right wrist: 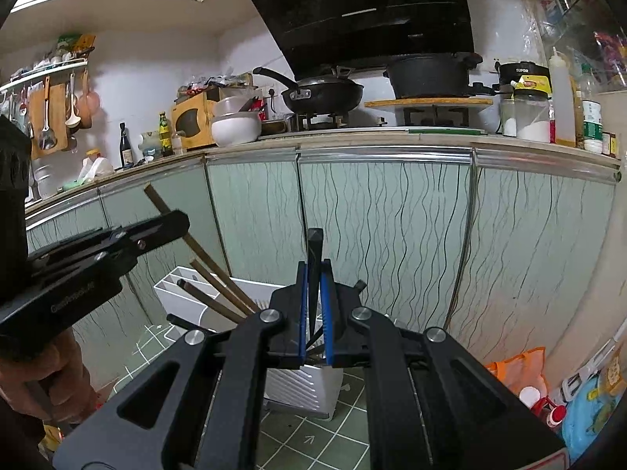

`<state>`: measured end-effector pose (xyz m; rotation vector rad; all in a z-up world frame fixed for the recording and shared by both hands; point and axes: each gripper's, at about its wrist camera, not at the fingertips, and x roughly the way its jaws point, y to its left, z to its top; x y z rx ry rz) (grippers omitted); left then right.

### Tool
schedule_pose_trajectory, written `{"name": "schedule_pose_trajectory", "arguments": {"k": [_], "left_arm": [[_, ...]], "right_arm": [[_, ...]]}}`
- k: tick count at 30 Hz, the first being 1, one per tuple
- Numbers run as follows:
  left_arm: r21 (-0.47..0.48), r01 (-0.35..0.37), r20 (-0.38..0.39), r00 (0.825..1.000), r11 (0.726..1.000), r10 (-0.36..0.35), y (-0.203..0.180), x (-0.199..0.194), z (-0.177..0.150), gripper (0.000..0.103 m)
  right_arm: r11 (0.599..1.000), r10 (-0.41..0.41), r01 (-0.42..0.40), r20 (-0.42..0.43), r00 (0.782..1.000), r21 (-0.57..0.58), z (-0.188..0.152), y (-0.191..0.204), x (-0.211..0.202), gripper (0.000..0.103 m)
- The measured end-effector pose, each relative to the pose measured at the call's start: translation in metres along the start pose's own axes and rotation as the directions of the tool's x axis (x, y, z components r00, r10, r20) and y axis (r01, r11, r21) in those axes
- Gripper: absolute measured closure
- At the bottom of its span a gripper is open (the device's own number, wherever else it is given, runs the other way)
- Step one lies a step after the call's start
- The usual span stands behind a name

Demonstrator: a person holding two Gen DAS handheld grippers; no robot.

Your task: Organize utensils

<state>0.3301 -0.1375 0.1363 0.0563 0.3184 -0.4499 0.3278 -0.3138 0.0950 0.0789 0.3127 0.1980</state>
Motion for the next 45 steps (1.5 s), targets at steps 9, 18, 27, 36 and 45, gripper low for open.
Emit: {"name": "schedule_pose_trajectory", "arguments": {"k": [9, 18, 27, 36, 45], "left_arm": [[0.006, -0.007, -0.101, 0.995, 1.0, 0.007, 0.003, 0.026, -0.014, 0.092], [0.028, -0.032, -0.045, 0.998, 0.999, 0.033, 0.004, -0.004, -0.025, 0.009], [0.065, -0.022, -0.036, 0.999, 0.998, 0.025, 0.008, -0.045, -0.031, 0.004], [0.087, -0.031, -0.049, 0.998, 0.996, 0.035, 0.003, -0.08, -0.049, 0.004], [0.068, -0.052, -0.079, 0.995, 0.996, 0.058, -0.002, -0.118, -0.099, 0.004]], "right_arm": [[1.0, 0.006, -0.007, -0.047, 0.999, -0.015, -0.006, 0.004, 0.011, 0.097], [1.0, -0.004, 0.004, -0.028, 1.0, -0.016, -0.01, -0.004, -0.013, 0.051], [0.999, -0.002, 0.002, -0.006, 1.0, -0.049, -0.016, -0.009, -0.054, 0.007], [0.998, -0.033, 0.03, -0.043, 0.999, -0.061, -0.034, -0.005, -0.085, 0.007], [0.985, -0.122, 0.112, -0.068, 0.99, -0.127, -0.08, 0.015, -0.119, 0.007]]}}
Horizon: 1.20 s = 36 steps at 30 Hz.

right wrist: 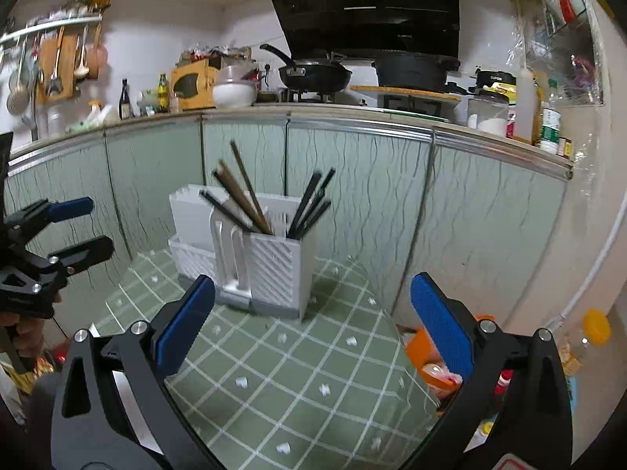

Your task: Organize utensils

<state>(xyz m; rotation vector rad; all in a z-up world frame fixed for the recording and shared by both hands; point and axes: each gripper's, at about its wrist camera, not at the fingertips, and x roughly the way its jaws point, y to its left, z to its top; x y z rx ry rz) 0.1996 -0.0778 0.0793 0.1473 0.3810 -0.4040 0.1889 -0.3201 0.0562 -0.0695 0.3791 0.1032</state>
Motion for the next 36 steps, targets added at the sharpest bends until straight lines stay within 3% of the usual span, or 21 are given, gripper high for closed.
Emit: {"name": "schedule_pose_trajectory", "arguments": {"k": [13, 17, 30, 36], "left_arm": [[-0.076, -0.121, -0.031, 0.992, 0.99, 0.119, 0.006, -0.048, -0.084, 0.004], [-0.113, -0.155, -0.052, 0.987, 0.981, 0.15, 0.011, -0.061, -0.106, 0.004], [-0.163, -0.228, -0.111, 0.971, 0.96, 0.211, 0.014, -0.083, -0.132, 0.004], [-0.138, -0.247, -0.129, 0.965, 0.959, 0.23, 0.009, -0.083, -0.135, 0.004]], "right_arm": [[0.997, -0.071, 0.071, -0.013, 0.997, 0.003, -0.088, 0.023, -0.036, 0.007], [0.996, -0.076, 0.078, -0.051, 0.996, 0.032, -0.107, 0.022, -0.038, 0.007], [0.995, -0.089, 0.094, -0.12, 0.989, 0.037, -0.132, 0.03, -0.048, 0.007], [0.995, -0.088, 0.093, -0.133, 0.987, 0.033, -0.133, 0.034, -0.048, 0.007]]}}
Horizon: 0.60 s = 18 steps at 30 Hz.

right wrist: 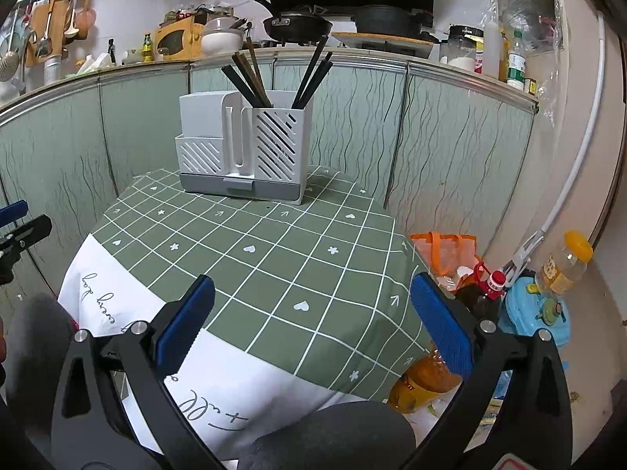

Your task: Organize utensils

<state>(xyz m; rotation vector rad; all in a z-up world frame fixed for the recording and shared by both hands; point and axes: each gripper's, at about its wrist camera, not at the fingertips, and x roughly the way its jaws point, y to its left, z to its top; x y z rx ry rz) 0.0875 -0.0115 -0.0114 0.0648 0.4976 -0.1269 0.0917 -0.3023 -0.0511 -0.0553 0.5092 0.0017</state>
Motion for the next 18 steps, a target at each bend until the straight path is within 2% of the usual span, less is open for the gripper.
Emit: {"name": "schedule_pose_trajectory", "arguments": {"k": [6, 18], "left_arm": [[0.008, -0.003, 0.004, 1.0, 1.0, 0.003, -0.0029, 0.0004, -0.0029, 0.004], [0.004, 0.008, -0.048, 0.999, 1.0, -0.007, -0.0065, 0.0039, -0.002, 0.004]], "right_arm": [[1.0, 0.005, -0.005, -0.011, 1.0, 0.013, -0.0011, -0.0001, 0.0003, 0.007], [1.0, 0.014, -0.014, -0.026, 1.0, 0.015, -0.0032, 0.0006, -0.001, 0.007]]}}
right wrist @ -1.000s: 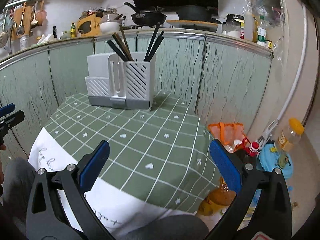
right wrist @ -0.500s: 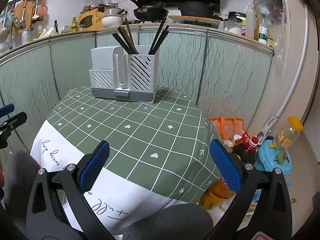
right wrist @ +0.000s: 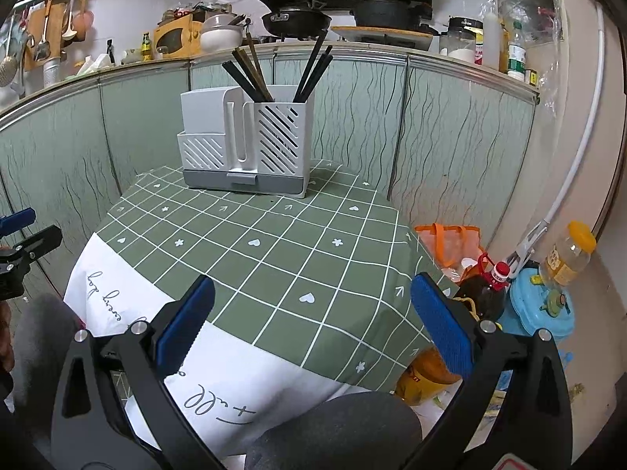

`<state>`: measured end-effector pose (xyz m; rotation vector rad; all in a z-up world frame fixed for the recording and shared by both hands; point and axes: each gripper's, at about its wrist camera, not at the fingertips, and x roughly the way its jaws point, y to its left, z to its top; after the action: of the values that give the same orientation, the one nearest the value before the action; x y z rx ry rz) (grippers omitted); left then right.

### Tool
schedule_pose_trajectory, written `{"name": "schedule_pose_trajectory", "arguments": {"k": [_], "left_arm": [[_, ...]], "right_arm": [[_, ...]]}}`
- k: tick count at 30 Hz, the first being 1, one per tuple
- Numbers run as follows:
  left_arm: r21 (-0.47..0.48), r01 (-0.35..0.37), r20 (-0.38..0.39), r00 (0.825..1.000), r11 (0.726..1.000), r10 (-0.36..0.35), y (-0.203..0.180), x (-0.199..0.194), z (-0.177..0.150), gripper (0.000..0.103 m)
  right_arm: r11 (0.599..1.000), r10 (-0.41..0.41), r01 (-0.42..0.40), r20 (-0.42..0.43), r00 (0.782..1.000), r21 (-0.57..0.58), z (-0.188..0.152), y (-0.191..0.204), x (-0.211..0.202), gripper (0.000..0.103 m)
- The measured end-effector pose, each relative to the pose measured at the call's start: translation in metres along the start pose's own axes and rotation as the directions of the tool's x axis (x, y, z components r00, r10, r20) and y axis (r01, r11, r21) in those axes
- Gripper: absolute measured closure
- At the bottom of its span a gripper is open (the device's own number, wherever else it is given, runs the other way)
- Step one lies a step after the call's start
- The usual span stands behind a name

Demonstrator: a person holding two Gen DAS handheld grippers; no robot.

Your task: Organize utensils

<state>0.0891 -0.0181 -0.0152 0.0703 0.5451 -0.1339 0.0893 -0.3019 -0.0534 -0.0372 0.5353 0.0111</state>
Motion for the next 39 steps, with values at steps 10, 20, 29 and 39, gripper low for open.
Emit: {"name": "schedule_pose_trajectory", "arguments": {"k": [10, 20, 29, 39], "left_arm": [[-0.016, -0.01, -0.003, 1.0, 1.0, 0.01, 0.0012, -0.0019, 0.001, 0.004], [-0.007, -0.013, -0.009, 1.0, 1.0, 0.013, -0.0013, -0.0022, 0.0011, 0.004], [-0.006, -0.012, -0.016, 1.0, 1.0, 0.012, -0.002, -0.0008, 0.0018, 0.004], [-0.007, -0.019, -0.024, 1.0, 1.0, 0.018, -0.0008, 0.0004, 0.0003, 0.004]], "right_arm": [[1.0, 0.003, -0.003, -0.004, 1.0, 0.009, -0.0011, -0.0021, 0.0007, 0.007], [1.0, 0.0, 0.0, -0.005, 1.0, 0.016, -0.0026, -0.0032, 0.0014, 0.007], [1.0, -0.001, 0.001, -0.005, 1.0, 0.02, -0.0039, -0.004, 0.0, 0.007], [1.0, -0.001, 0.001, -0.001, 1.0, 0.019, -0.0041, -0.0038, -0.0026, 0.007]]}}
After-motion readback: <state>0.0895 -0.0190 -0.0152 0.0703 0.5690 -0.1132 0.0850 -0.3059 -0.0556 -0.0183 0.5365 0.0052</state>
